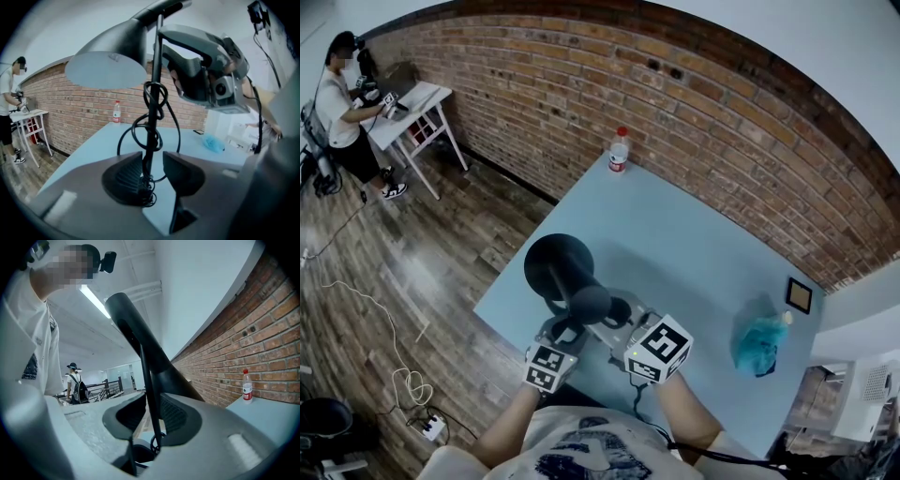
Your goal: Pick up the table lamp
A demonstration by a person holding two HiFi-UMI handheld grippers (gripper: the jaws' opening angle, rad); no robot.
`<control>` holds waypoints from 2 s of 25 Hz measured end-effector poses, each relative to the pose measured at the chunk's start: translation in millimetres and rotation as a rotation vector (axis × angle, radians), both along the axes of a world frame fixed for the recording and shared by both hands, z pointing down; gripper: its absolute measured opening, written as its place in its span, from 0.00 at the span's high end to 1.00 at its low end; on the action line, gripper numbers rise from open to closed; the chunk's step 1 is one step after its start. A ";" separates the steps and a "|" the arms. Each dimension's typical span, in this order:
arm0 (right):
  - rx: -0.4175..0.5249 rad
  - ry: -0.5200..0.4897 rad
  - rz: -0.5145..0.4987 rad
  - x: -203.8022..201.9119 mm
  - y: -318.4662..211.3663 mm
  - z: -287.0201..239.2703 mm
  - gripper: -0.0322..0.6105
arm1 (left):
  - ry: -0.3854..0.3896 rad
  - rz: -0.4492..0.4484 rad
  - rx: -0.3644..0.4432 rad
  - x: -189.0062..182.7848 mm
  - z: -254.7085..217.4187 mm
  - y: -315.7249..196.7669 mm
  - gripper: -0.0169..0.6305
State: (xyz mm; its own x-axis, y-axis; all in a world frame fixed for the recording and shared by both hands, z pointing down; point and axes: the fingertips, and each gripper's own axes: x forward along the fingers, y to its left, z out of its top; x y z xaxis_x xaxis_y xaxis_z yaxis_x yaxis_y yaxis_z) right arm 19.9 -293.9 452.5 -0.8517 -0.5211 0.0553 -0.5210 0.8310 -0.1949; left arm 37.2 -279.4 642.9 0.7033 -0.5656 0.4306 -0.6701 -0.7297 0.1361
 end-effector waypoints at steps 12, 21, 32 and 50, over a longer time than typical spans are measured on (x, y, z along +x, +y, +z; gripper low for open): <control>-0.001 -0.020 -0.022 -1.5 1.9 0.9 0.83 | -0.030 -0.022 0.015 2.8 1.4 -4.0 0.84; -0.003 -0.044 -0.033 -2.4 2.0 -0.8 0.85 | -0.009 -0.044 0.017 2.6 1.6 -6.4 0.87; -0.012 -0.112 0.000 0.0 2.7 -1.1 0.86 | 0.014 -0.098 0.040 1.4 1.7 -6.9 0.90; -0.031 -0.113 0.011 -3.1 3.8 -1.4 0.87 | -0.005 -0.065 0.030 -2.5 0.9 -5.9 0.90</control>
